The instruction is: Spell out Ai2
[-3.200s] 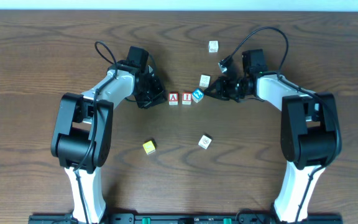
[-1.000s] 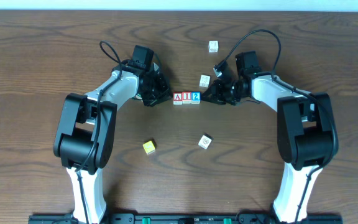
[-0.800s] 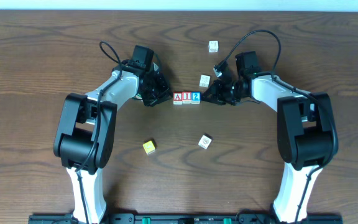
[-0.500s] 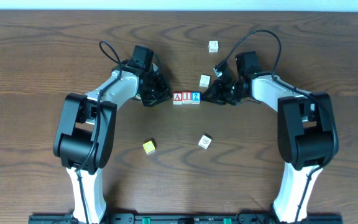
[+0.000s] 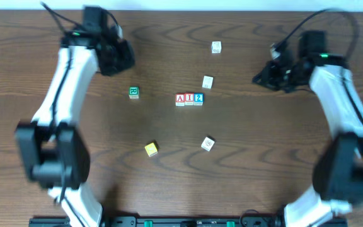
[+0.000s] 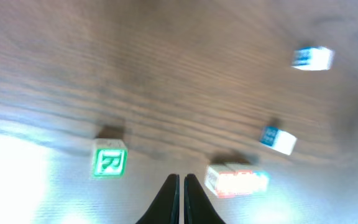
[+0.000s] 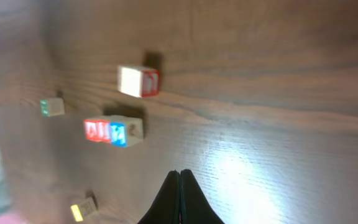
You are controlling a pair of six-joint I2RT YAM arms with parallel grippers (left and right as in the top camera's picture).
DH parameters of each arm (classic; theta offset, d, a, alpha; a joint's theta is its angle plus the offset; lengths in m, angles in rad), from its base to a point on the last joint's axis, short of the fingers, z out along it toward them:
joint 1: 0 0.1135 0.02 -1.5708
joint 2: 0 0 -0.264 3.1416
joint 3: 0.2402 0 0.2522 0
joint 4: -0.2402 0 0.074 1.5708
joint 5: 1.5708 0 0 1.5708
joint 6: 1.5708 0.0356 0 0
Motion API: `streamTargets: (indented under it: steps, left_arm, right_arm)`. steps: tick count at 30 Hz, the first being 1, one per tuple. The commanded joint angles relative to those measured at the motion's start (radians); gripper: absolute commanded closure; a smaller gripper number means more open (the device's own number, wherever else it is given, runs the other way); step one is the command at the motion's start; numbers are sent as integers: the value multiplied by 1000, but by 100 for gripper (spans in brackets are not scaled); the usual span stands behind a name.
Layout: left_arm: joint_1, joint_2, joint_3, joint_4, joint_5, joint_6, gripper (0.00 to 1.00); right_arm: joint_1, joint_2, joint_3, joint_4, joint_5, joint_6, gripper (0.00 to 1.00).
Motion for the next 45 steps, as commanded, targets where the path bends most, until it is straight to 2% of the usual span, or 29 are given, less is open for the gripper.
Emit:
streamTargets:
  steps: [1, 7, 9, 13, 16, 20, 21, 22, 23, 24, 25, 31, 41, 45]
  left_arm:
    - [7, -169, 34, -72, -65, 181, 94]
    - [-26, -467, -36, -222, -98, 188, 94]
    - [-61, -598, -122, -235, -143, 184, 94]
    - [-188, -973, -364, -238, -270, 89, 94]
    - [-270, -1213, -497, -293, -306, 27, 94]
    - [-288, -1379, -592, -396, -315, -6, 94]
    - [-288, -1402, -602, -396, -315, -4, 94]
    - [-288, -1419, -603, -396, -315, -3, 93]
    - [-288, -1427, -603, -390, -314, -3, 83]
    - [-288, -1431, -603, -387, -315, -5, 44]
    - [-288, -1431, -603, -388, -314, -5, 5]
    - [-288, -1431, -603, -470, -289, -7, 4]
    - [-288, -1433, -603, -513, -289, -7, 5]
    - [-264, -1477, -614, -454, -352, -1, 5]
  right_arm:
    - [13, -235, 28, -77, 165, -71, 99]
    - [39, -602, 26, -296, 224, -109, 98]
    - [47, -722, 14, -366, 245, -109, 98]
    - [49, -1043, -38, -528, 262, -109, 98]
    - [49, -1275, -85, -609, 272, -109, 98]
    - [49, -1439, -106, -655, 272, -96, 98]
    - [49, -1462, -106, -655, 272, -89, 92]
    - [49, -1484, -106, -652, 272, -71, 58]
    - [49, -1496, -106, -654, 272, -57, 19]
    - [49, -1501, -106, -663, 270, -51, 1]
    - [49, -1501, -106, -684, 267, -51, 1]
    - [49, -1501, -106, -824, 268, -52, 1]
    - [48, -1501, -106, -828, 268, -52, 1]
    - [48, -1501, -106, -828, 268, -52, 1]
